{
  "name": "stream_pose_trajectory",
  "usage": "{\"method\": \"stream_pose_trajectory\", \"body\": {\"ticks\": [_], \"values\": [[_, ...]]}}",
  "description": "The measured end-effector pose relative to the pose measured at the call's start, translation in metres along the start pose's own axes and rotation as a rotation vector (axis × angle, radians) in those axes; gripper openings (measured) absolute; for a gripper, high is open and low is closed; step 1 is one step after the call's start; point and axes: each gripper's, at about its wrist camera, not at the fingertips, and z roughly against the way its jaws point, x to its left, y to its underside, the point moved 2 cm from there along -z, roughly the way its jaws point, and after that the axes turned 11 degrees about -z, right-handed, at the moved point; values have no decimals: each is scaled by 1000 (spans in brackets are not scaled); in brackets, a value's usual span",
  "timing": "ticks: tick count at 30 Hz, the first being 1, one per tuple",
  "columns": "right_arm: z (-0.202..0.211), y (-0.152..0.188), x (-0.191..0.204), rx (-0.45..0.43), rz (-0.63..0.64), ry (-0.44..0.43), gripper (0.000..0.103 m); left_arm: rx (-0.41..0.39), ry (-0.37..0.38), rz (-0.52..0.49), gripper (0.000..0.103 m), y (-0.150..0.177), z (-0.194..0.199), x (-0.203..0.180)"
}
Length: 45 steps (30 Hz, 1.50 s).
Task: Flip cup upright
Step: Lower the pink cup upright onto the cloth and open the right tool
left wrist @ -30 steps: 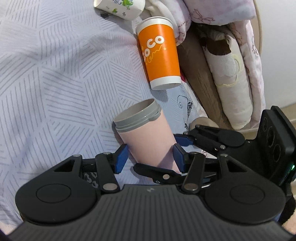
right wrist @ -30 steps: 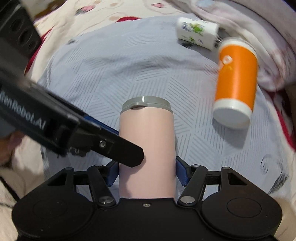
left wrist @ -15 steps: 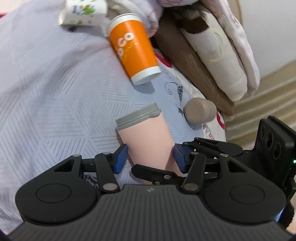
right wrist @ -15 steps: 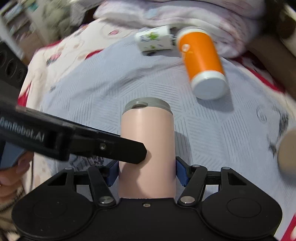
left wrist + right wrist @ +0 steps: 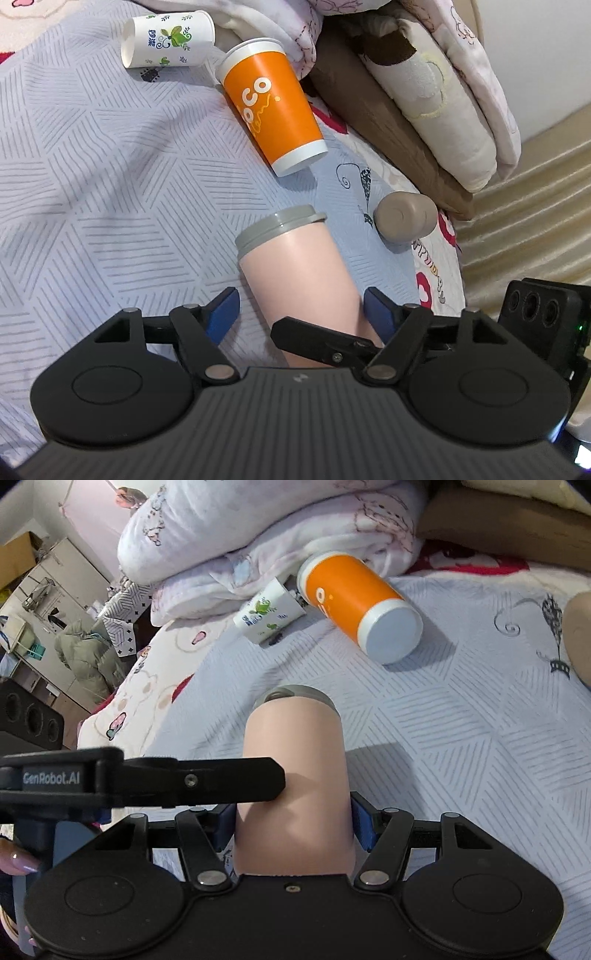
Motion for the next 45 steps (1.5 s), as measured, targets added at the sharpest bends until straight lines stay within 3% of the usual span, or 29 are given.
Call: {"method": "stream_pose_trajectory", "body": {"ticks": [6, 10, 19, 26, 30, 33, 38, 45], "values": [[-1, 2, 0, -11, -29, -42, 67, 16, 28, 31, 73, 1, -5, 4], [-2, 7, 12, -14, 64, -18, 67, -16, -13, -14, 70, -1, -1, 0], [-1, 13, 25, -49, 210, 44, 67, -108, -135, -334, 62, 1, 12, -44], [-1, 18, 33, -159, 371, 115, 67, -179, -233, -538, 61, 7, 18, -74], [-6, 24, 35, -249, 506, 169, 67, -202, -250, -565, 61, 7, 15, -74], [-8, 23, 32, -287, 539, 188, 67, -221, -247, -581, 61, 6, 10, -74], [-11, 16, 22, -355, 555, 212, 67, -240, -251, -610, 61, -1, -7, -75], [-18, 9, 12, -360, 516, 202, 67, -250, -252, -616, 61, -1, -16, -73]]}}
